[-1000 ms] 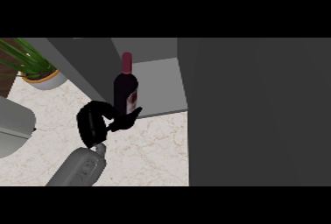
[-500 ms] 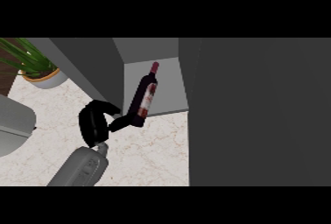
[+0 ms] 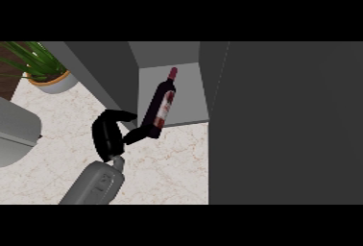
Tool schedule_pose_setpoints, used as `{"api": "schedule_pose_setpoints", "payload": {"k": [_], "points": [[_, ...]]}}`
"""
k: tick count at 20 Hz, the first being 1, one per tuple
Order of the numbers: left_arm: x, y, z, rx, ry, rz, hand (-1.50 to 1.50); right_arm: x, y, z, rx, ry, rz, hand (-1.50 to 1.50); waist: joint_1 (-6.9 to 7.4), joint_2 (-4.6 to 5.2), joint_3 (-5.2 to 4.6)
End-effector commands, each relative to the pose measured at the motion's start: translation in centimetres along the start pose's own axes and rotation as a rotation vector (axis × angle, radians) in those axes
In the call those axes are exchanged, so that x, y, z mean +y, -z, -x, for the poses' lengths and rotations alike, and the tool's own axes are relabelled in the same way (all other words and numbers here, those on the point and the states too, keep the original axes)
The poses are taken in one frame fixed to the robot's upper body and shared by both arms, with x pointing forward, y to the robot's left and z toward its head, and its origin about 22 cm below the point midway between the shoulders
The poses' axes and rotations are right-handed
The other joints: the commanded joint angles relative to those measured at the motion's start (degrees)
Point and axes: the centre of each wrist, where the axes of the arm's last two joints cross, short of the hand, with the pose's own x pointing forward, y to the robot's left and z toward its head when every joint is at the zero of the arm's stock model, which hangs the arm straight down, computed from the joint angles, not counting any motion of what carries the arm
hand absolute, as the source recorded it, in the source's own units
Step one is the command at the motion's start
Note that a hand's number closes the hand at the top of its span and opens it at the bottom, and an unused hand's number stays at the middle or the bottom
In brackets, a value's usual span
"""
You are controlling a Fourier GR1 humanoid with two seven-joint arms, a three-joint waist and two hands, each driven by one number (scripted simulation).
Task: Pick up the wine, place it into the cabinet and close the cabinet
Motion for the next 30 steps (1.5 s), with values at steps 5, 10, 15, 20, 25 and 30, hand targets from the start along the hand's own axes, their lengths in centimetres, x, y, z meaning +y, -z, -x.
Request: {"api": "schedule_pose_setpoints", "payload": {"k": [5,10,15,20,25,30], "points": [[-2.6,0.5,-10.2,-0.094,-0.291,0.051,-1.50,0.2,-0.4,-0.7,-0.006,0.006,0.016,-1.50,-0.41,0.74,-0.96],[-1.6,0.0,-11.4,-0.085,-0.407,0.065,-1.50,1.1,-0.6,-0.7,0.005,0.021,0.035,-1.50,0.44,0.14,-1.04],[-0.9,-0.6,-12.2,-0.109,-0.481,0.119,-1.50,1.1,-0.7,-1.2,0.005,0.004,0.035,-1.50,1.21,-0.21,-1.03],[-0.9,-2.0,-11.8,-0.119,-0.526,0.166,-1.50,1.7,-0.6,-1.5,0.003,0.001,0.022,-1.50,1.34,-0.38,-1.07],[-0.1,-2.5,-13.0,-0.179,-0.606,0.272,-1.50,1.3,-0.6,-1.5,-0.018,-0.007,0.062,-1.50,3.15,-0.37,-0.94],[0.7,-3.8,-12.1,-0.209,-0.755,0.343,-1.50,2.9,-1.0,-3.7,-0.007,-0.025,0.100,-1.50,5.10,-0.27,-0.84]]}}
